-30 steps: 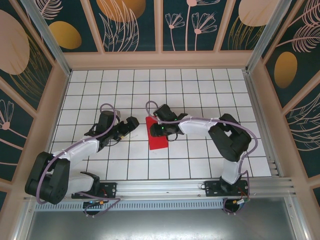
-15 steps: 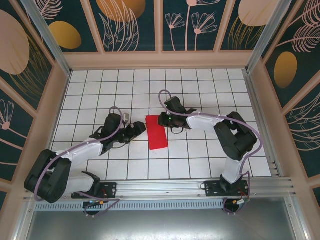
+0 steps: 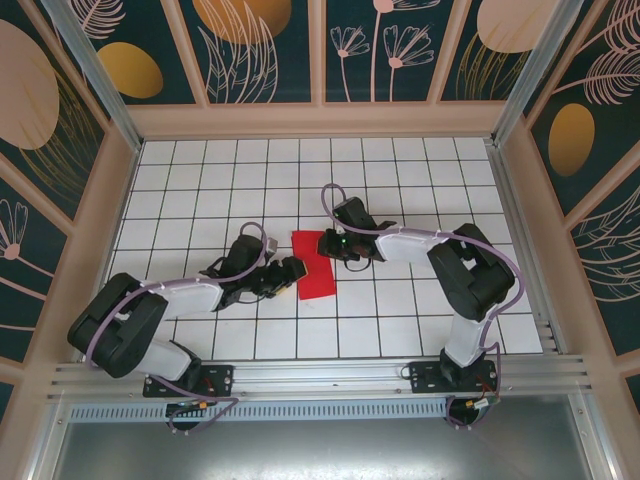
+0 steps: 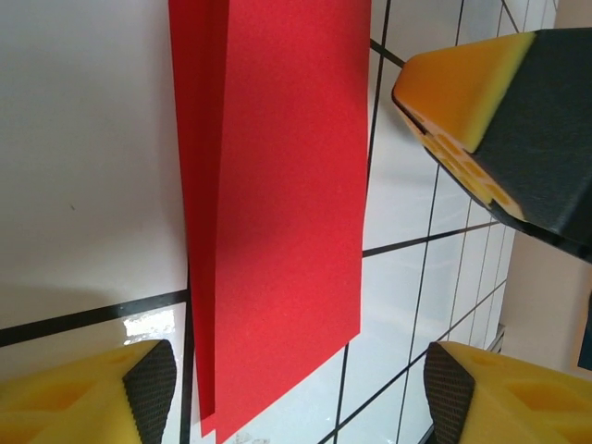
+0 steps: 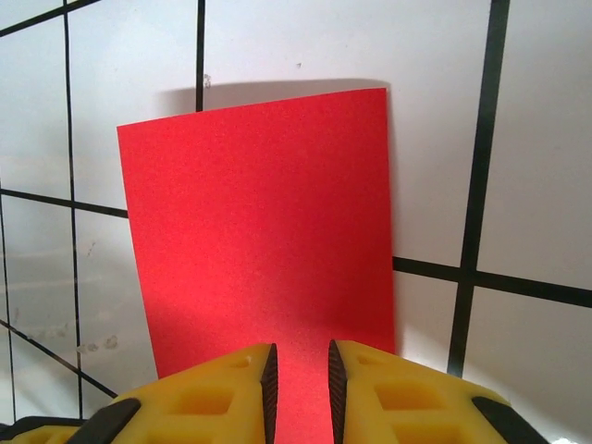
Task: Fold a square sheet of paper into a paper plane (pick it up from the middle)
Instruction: Fold the triangle a second time at the center of the table.
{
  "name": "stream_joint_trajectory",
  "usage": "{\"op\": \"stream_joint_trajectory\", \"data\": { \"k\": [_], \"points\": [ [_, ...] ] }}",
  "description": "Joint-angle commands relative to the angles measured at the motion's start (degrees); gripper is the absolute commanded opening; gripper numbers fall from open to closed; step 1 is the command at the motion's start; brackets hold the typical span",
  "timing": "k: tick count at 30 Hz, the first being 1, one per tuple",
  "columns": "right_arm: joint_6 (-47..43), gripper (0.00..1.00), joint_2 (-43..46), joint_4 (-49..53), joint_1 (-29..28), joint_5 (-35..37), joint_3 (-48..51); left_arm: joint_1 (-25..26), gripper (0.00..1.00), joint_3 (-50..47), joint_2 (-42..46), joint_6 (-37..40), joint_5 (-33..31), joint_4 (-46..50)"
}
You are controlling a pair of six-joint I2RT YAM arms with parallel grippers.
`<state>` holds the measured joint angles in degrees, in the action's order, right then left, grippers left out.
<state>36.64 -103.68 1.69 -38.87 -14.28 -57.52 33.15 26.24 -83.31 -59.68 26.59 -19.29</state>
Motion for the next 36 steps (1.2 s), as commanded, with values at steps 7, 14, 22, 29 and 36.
{"op": "stream_joint_trajectory", "data": {
  "k": [7, 14, 22, 29, 36],
  "points": [
    [0.97, 0.19, -0.36, -0.95, 0.64, -1.58, 0.84, 0.67, 0.68, 2.8, -2.71, 0.22, 0.66, -3.65],
    [1.15, 0.19, 0.49, -1.36, 0.73, -1.9, 1.75, 0.69, 0.72, 4.17, -5.28, 0.4, -0.03, -3.31],
    [1.24, 0.17, 0.99, -1.27, 0.84, -2.49, 2.79, 1.37, 0.69, 4.77, -6.58, -0.17, -0.06, -4.26],
    [1.57, 0.15, 2.95, -1.03, 0.82, -3.59, 5.57, 1.54, 0.58, 2.94, -6.65, -2.11, 2.29, -8.15],
    [2.43, 0.13, 5.4, -2.93, 0.4, -8.3, 10.77, 1.74, 0.44, 0.16, -7.23, -3.88, 3.76, -12.8]
  ]
}}
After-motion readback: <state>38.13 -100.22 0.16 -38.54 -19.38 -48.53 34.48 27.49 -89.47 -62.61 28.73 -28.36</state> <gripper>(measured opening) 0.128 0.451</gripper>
